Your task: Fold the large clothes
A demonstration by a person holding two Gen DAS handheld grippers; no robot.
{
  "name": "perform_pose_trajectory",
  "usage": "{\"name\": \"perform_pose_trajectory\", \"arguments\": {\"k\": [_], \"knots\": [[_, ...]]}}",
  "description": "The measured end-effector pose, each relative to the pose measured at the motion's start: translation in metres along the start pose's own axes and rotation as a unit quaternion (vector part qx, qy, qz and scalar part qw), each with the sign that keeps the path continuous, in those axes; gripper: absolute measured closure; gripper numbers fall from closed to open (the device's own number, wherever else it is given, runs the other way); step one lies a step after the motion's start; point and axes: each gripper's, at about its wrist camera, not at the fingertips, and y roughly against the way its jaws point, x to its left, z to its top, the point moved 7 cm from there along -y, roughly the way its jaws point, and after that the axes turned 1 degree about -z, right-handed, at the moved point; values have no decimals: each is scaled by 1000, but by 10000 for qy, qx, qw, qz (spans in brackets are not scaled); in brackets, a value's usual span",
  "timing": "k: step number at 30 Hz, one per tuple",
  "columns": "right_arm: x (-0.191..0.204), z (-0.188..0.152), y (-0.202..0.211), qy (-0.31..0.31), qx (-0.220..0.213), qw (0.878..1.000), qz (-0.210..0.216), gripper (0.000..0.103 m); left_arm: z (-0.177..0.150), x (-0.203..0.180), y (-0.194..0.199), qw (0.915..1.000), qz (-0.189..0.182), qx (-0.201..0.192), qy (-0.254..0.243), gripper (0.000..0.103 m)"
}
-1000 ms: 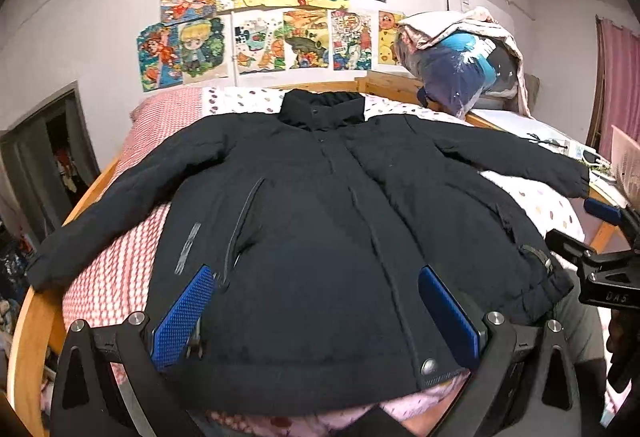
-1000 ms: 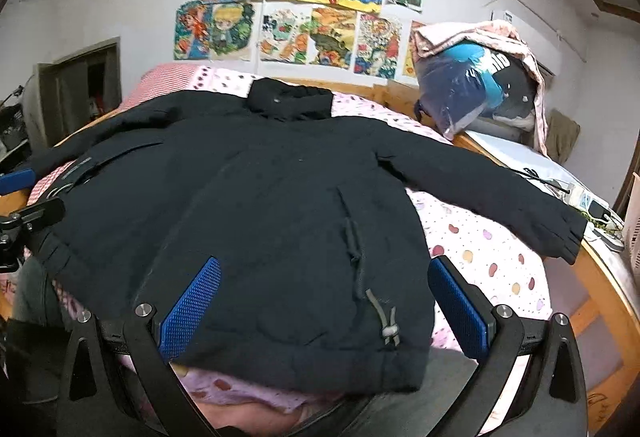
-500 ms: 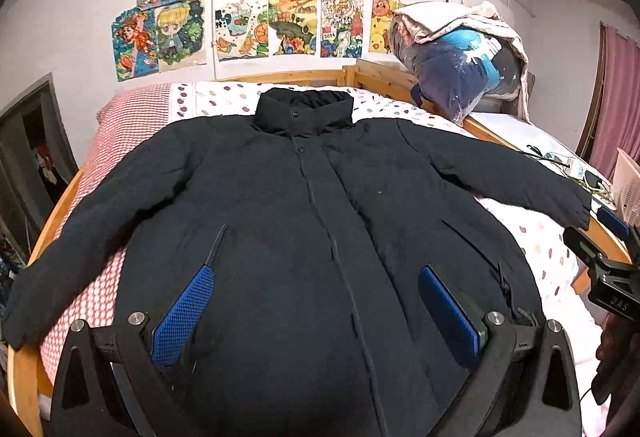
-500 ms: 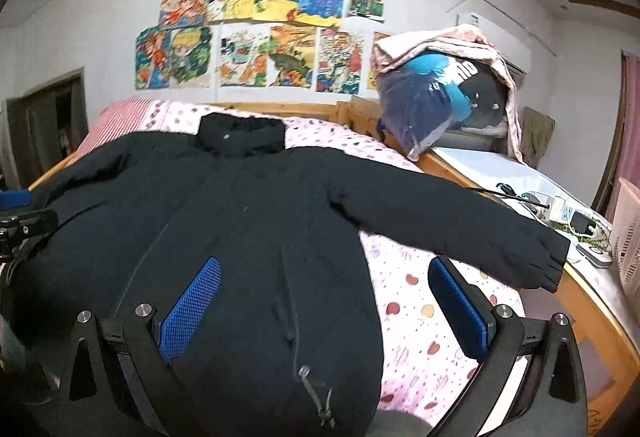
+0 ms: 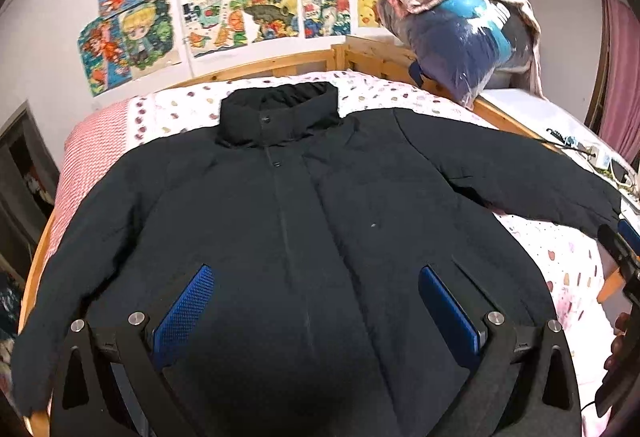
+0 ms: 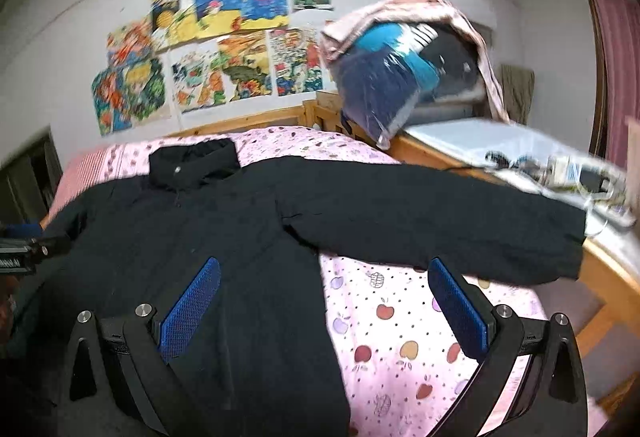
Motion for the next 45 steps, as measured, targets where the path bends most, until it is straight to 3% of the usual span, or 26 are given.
{"name": "perform_pose_trajectory", "arguments": {"k": [9, 17, 21, 24, 28, 31, 34, 36, 37, 39, 40, 41, 43, 45], "knots": [[-81, -13, -54, -1207, -147, 9921, -324, 1, 13, -31, -63, 9989, -179, 299, -306, 0], [-132, -25, -98, -2060, 187, 9776, -382, 1, 25, -57, -113, 9975, -331, 543, -299, 0], [-154, -39, -116, -2658, 174, 9630, -421, 1, 37, -75, -131, 9973, -480, 504, -238, 0], [-165, -50, -124, -3136, -16, 9482, -513, 1, 47, -93, -147, 9954, -840, 447, -75, 0], [-178, -58, -133, -3618, -242, 9299, -615, 1, 54, -122, -164, 9912, -1260, 298, -290, 0], [-194, -62, -142, -3946, -366, 9152, -730, 1, 48, -138, -181, 9884, -1360, 488, -471, 0], [-209, -64, -142, -4196, -537, 9019, -877, 17, 33, -146, -203, 9866, -1192, 942, -599, 0], [-221, -64, -144, -4415, -618, 8889, -1055, 38, 24, -148, -215, 9844, -1137, 1180, -642, 0], [-227, -65, -144, -4503, -615, 8837, -1119, 43, 23, -148, -215, 9840, -1173, 1195, -610, 0], [-237, -63, -146, -4714, -651, 8713, -1195, 72, 25, -144, -209, 9839, -1241, 1176, -524, 0], [-240, -60, -146, -4760, -689, 8685, -1198, 78, 26, -142, -204, 9841, -1261, 1150, -490, 0], [-241, -56, -144, -4767, -733, 8681, -1179, 88, 28, -137, -197, 9842, -1306, 1112, -434, 0], [-238, -41, -138, -4660, -892, 8730, -1132, 94, 29, -125, -182, 9844, -1375, 1050, -332, 0], [-224, -13, -124, -4204, -1158, 8924, -1166, 96, 31, -106, -165, 9850, -1386, 1017, -133, 0]]}}
